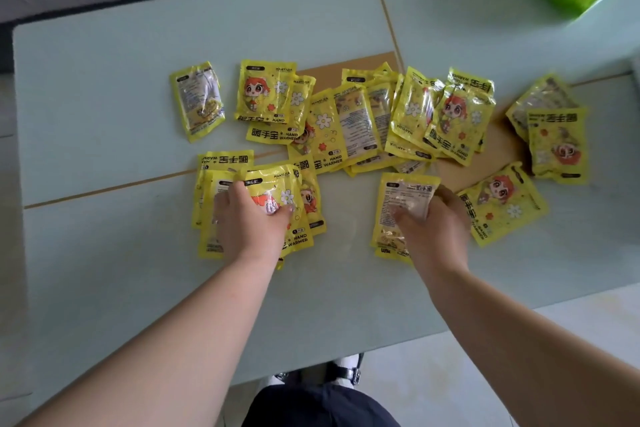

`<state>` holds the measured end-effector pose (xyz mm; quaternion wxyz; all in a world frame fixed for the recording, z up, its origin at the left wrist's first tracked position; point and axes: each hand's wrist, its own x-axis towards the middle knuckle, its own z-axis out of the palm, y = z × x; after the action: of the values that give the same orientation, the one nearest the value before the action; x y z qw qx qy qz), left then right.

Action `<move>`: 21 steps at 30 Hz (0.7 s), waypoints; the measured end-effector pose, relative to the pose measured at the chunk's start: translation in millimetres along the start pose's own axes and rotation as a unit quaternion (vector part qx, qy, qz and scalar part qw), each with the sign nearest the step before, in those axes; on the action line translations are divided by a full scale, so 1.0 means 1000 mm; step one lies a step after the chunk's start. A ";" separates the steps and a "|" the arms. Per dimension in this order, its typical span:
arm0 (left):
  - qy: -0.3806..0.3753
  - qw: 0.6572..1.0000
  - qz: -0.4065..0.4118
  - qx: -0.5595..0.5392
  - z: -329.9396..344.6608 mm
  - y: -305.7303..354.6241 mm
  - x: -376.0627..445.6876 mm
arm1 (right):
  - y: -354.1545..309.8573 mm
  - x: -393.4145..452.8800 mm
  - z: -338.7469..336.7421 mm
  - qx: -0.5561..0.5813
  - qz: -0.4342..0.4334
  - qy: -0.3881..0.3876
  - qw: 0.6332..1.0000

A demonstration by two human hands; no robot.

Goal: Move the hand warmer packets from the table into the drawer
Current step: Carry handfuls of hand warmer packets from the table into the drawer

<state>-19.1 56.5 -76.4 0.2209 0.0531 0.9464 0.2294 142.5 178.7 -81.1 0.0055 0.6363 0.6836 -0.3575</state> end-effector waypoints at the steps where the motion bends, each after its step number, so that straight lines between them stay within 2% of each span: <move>1: 0.014 1.000 0.001 0.016 0.002 0.000 0.000 | 0.000 0.000 0.001 -0.007 0.000 -0.003 1.000; 5: 0.044 0.999 0.004 0.027 0.005 0.000 -0.003 | 0.000 0.001 0.002 -0.014 0.011 -0.006 1.000; 9: 0.034 0.999 -0.005 -0.008 0.005 0.001 -0.005 | -0.007 -0.001 0.002 0.011 0.030 -0.020 0.999; 15: 0.041 0.999 -0.017 0.023 -0.002 0.001 0.000 | -0.018 -0.014 0.001 0.127 0.025 -0.077 0.989; 21: 0.040 0.999 0.011 0.004 -0.014 -0.011 -0.005 | -0.046 -0.029 0.016 0.217 -0.027 -0.147 0.965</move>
<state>-21.0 40.2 -68.0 0.1805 0.0550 0.9548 0.2296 100.3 148.7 -57.8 -0.0423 0.5441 0.5982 -0.5868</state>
